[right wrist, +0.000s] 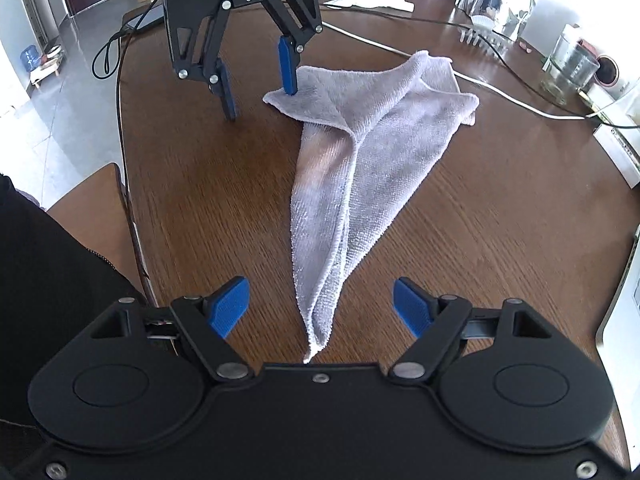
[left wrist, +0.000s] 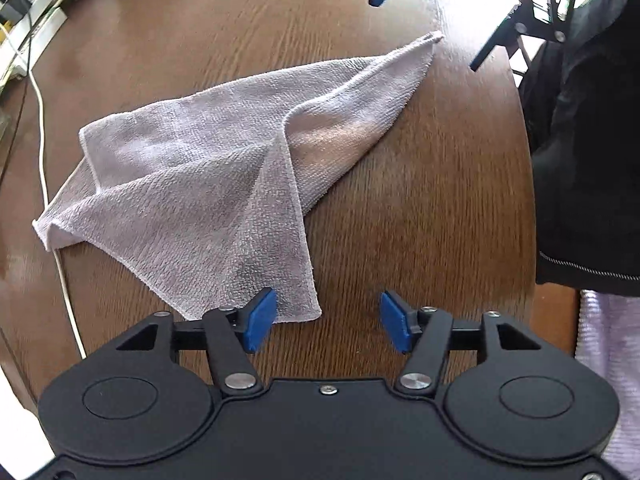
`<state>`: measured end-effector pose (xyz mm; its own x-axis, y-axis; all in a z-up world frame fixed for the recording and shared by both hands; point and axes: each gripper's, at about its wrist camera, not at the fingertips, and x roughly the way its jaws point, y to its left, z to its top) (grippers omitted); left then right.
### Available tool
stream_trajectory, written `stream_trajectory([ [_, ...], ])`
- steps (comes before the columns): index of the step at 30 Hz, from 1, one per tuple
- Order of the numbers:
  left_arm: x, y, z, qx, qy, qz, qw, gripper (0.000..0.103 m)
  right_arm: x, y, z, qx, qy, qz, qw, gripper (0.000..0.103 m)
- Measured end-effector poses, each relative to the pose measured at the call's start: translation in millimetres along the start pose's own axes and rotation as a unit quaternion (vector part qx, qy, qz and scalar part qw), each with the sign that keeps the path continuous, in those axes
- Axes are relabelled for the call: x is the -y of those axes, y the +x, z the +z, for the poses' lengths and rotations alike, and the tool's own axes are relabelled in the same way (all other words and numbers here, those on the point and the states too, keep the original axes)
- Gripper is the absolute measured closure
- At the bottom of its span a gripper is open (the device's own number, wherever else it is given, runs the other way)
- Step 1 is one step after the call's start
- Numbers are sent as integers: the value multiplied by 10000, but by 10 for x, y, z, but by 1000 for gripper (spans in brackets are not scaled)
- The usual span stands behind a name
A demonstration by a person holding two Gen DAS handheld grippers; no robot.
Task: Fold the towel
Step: 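Grasp a towel corner with the left gripper while the right gripper pinches the opposite corner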
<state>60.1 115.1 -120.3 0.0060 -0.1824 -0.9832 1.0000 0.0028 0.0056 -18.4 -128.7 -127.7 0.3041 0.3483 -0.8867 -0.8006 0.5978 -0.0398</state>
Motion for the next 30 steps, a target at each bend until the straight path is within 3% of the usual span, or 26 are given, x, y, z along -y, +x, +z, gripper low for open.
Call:
stream_trajectory([
  [2, -31, 7, 17, -40, -65, 42, 10000, 55, 14, 7, -16, -16, 70, 20, 10000, 20],
  [3, -75, 4, 31, -53, -164, 100, 9998, 70, 18, 20, -16, -16, 105, 16, 9999, 21],
  [4, -116, -2, 38, -48, -256, 135, 9996, 100, 18, 19, -20, -15, 123, 20, 9999, 21],
  [7, -257, 13, 21, -69, -387, 295, 9988, 100, 13, 19, -41, -26, 162, 26, 9999, 21],
  [13, -311, 8, -15, 13, -408, 212, 9989, 100, 21, 9, -42, -34, 191, 11, 9998, 21],
  [22, -424, -640, 59, 634, -551, 736, 9937, 100, -8, 9, -27, 105, 38, 29, 9999, 20],
  [30, -393, -1086, 203, 746, -333, 843, 9931, 100, -22, 152, 497, 685, -219, -77, 9974, 20],
])
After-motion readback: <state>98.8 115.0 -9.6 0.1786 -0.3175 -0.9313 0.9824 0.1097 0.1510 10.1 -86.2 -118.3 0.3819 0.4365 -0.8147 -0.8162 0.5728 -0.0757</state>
